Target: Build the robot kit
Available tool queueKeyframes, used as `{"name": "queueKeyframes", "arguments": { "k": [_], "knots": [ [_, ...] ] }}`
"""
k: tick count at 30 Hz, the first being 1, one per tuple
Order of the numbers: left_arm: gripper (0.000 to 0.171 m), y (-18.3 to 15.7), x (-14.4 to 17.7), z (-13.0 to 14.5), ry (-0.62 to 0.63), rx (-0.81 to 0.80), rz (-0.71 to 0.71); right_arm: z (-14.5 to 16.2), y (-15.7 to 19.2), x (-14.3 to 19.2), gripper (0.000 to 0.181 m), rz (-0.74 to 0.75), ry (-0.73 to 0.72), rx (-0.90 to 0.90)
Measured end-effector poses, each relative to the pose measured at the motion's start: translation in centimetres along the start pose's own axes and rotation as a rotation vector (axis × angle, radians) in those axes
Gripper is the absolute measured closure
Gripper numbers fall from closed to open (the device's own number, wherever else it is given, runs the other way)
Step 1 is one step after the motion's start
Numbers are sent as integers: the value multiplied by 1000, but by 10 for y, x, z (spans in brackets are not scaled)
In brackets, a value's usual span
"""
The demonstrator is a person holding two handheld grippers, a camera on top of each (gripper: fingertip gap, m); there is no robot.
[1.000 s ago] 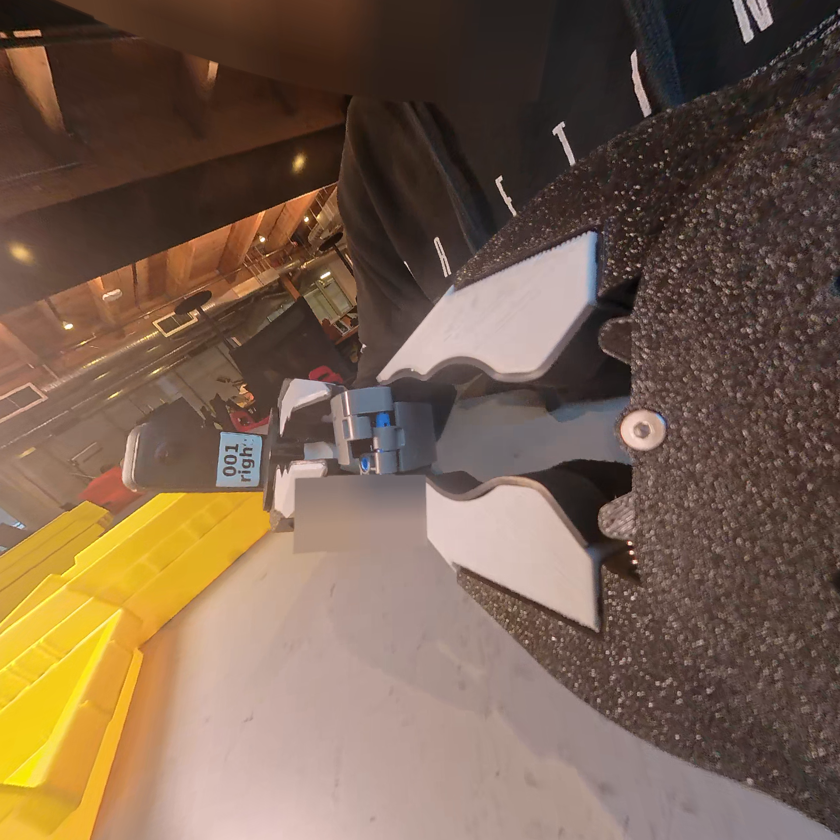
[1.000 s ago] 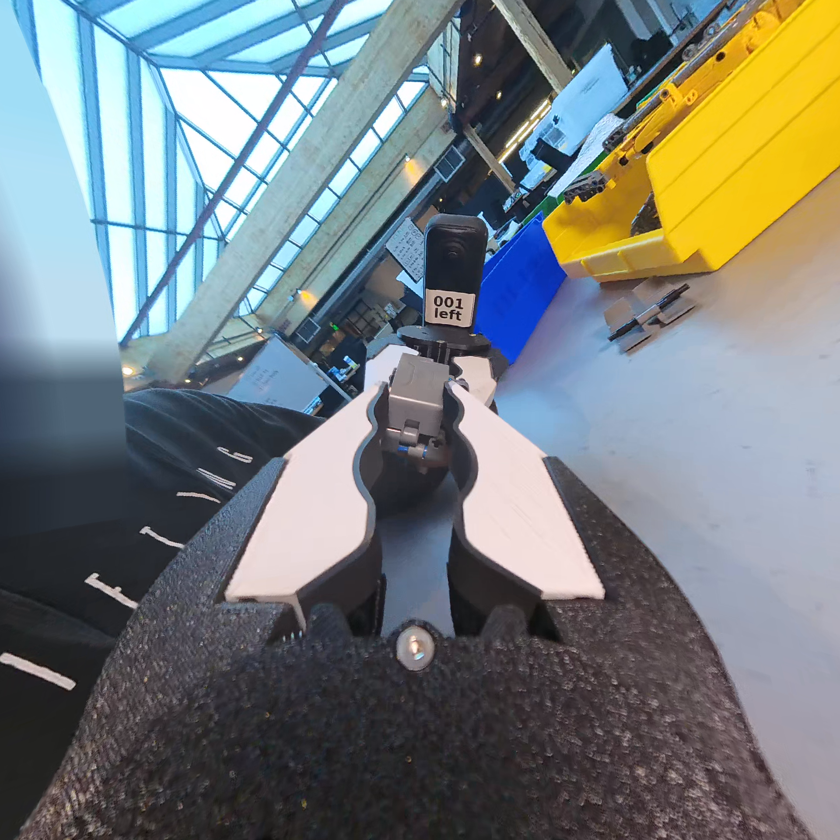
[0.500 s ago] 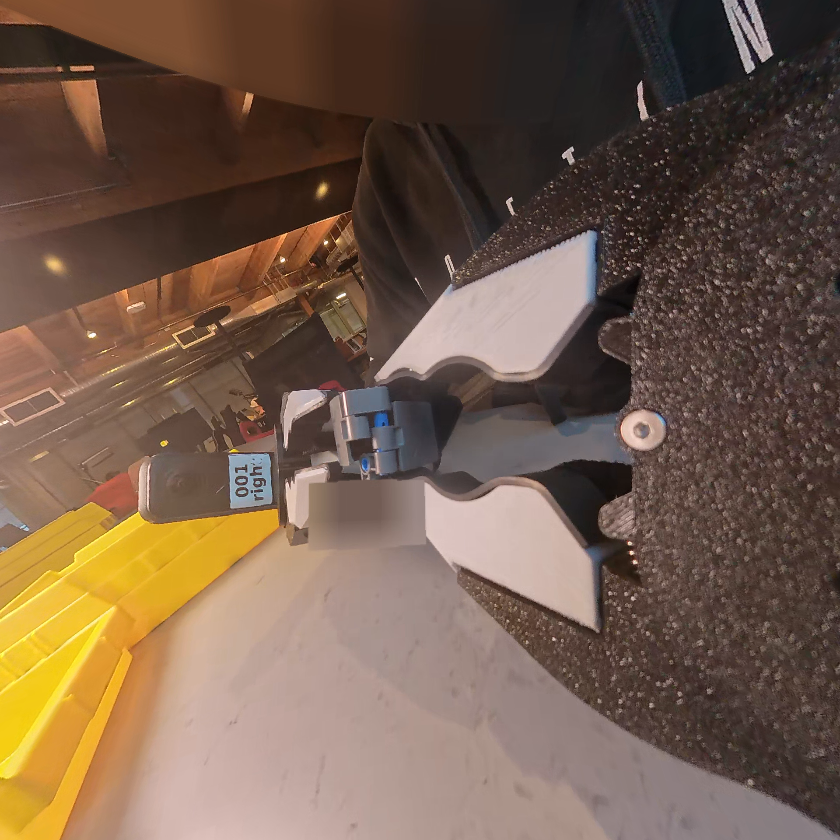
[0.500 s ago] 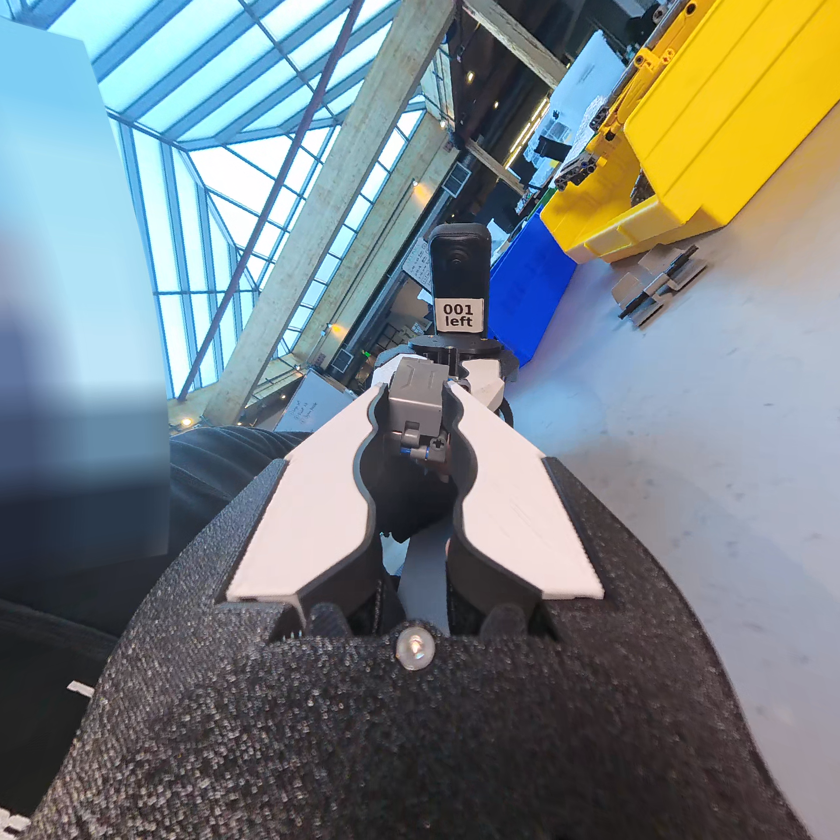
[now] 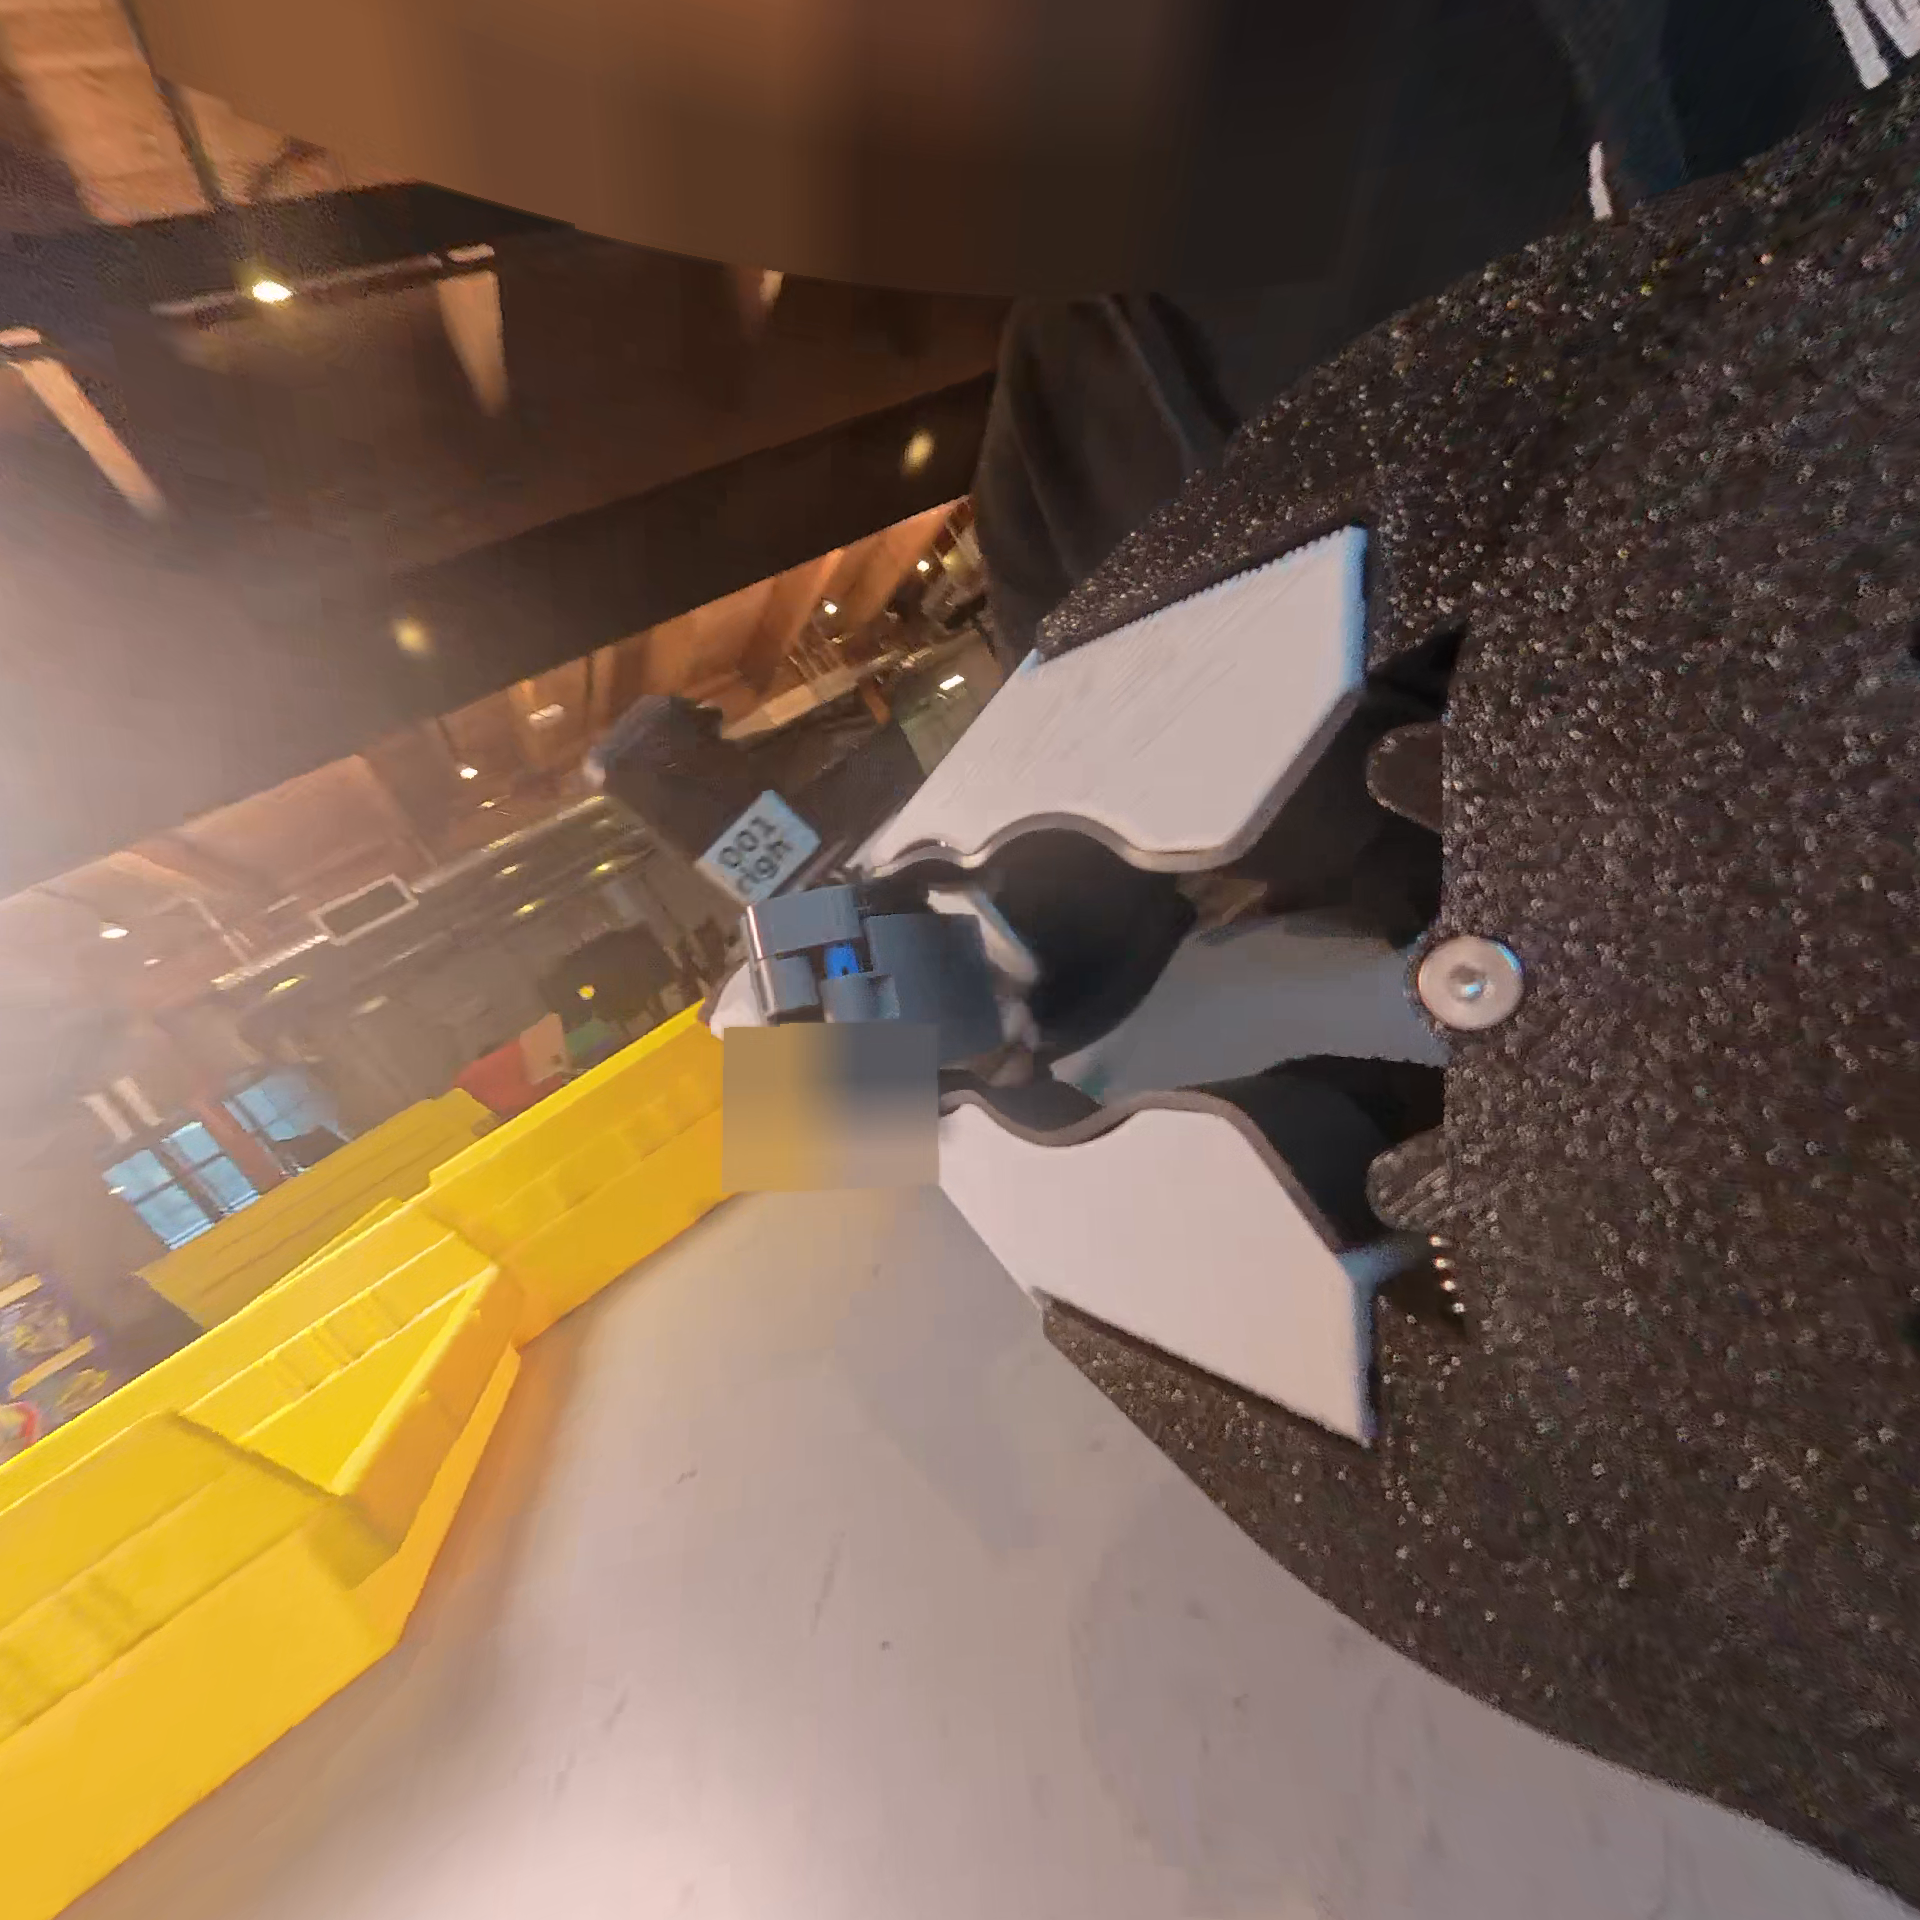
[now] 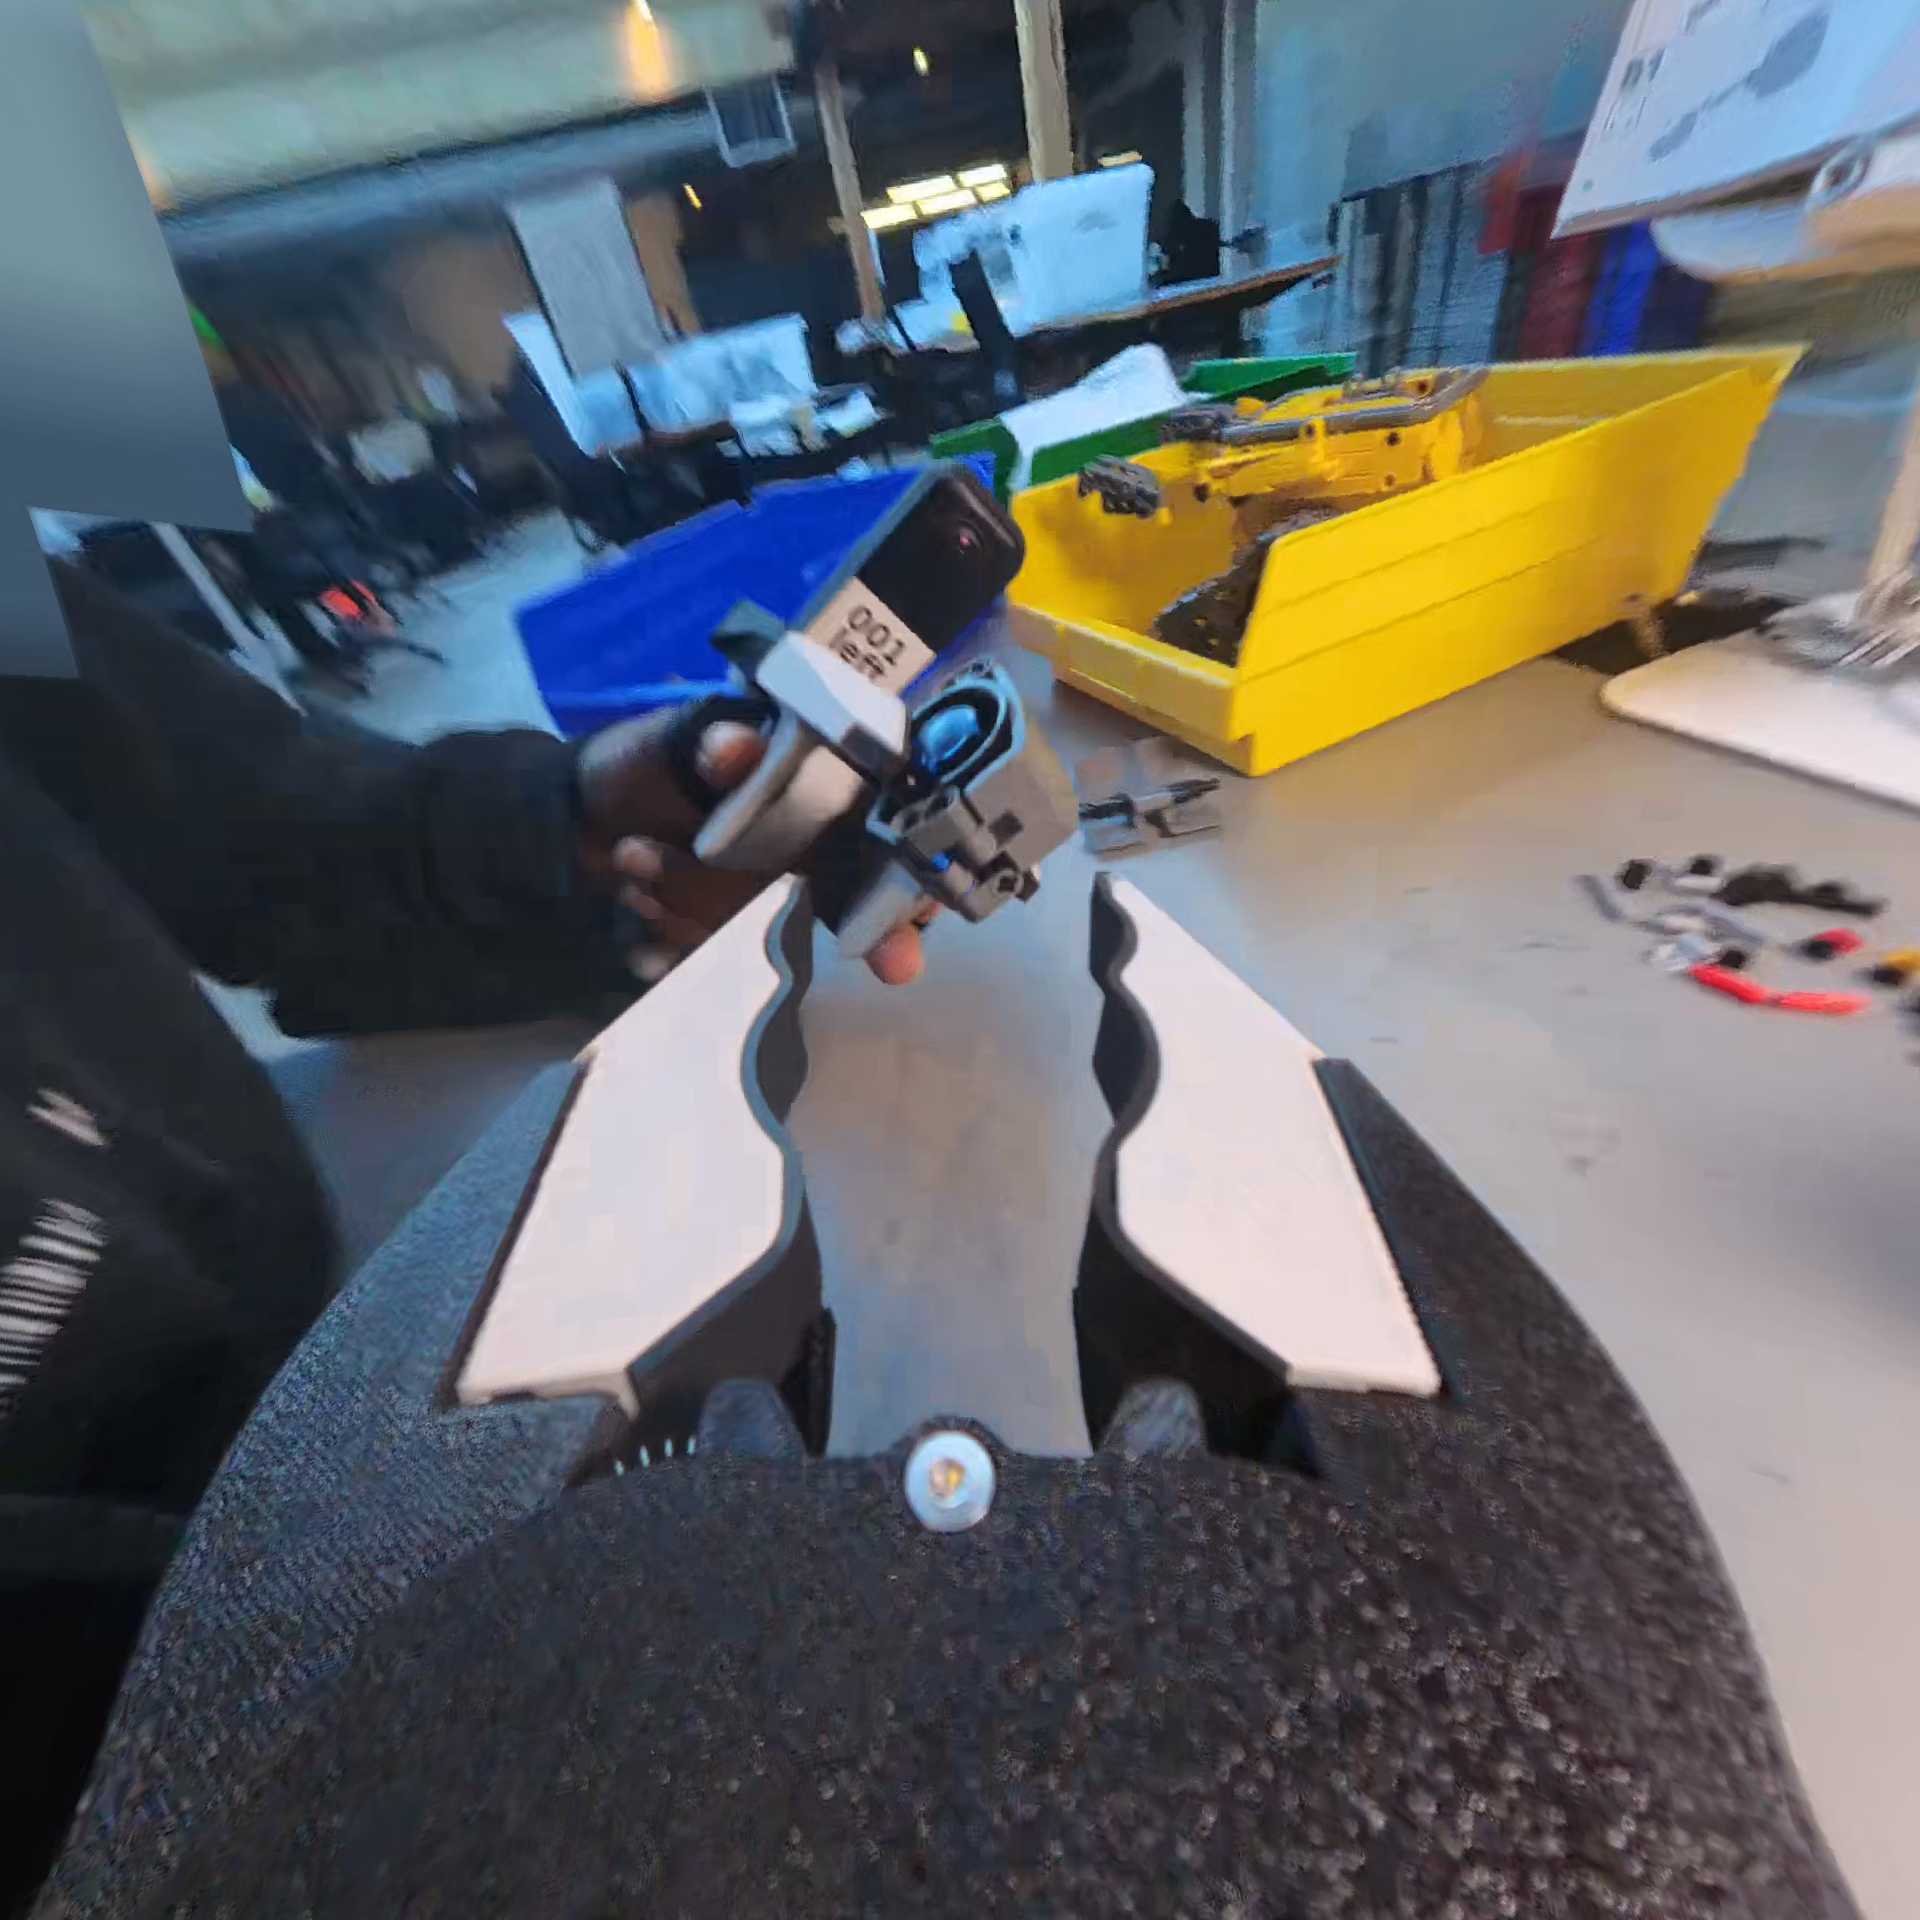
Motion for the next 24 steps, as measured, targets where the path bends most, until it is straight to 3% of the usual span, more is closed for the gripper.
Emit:
{"name": "queueKeyframes", "arguments": {
  "k": [4, 6, 9, 14, 16, 21, 24],
  "knots": [
    [137, 2, -8, 0, -82, 56, 47, -2, 5, -22, 119, 259, 82, 279],
    [138, -2, -13, 2, -87, 66, 81, -6, -1, -21, 136, 328, 88, 323],
    [138, -7, -18, 8, -19, 24, 77, -8, -3, -14, 148, 204, 79, 359],
    [136, -15, -19, 15, 125, -122, 22, -14, -10, -1, 149, -36, 106, 413],
    [127, -17, -15, 16, 177, -169, -12, -18, -12, 2, 149, -141, 123, 415],
    [115, -22, 0, 5, 164, -183, -18, -20, -5, 4, 149, -346, 265, 495],
    [121, -17, 0, 5, 170, -125, -9, -15, 0, -2, 149, -453, 365, 510]
  ]
}}
Point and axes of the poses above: each gripper's, where its closed fingertips meet, x back along the fingers, z out of its underside, y = z × x across the jaws, the point moved 5 cm from there along x, back along the fingers, and after that the axes turned 11 degrees about y, right-handed, at the moved point
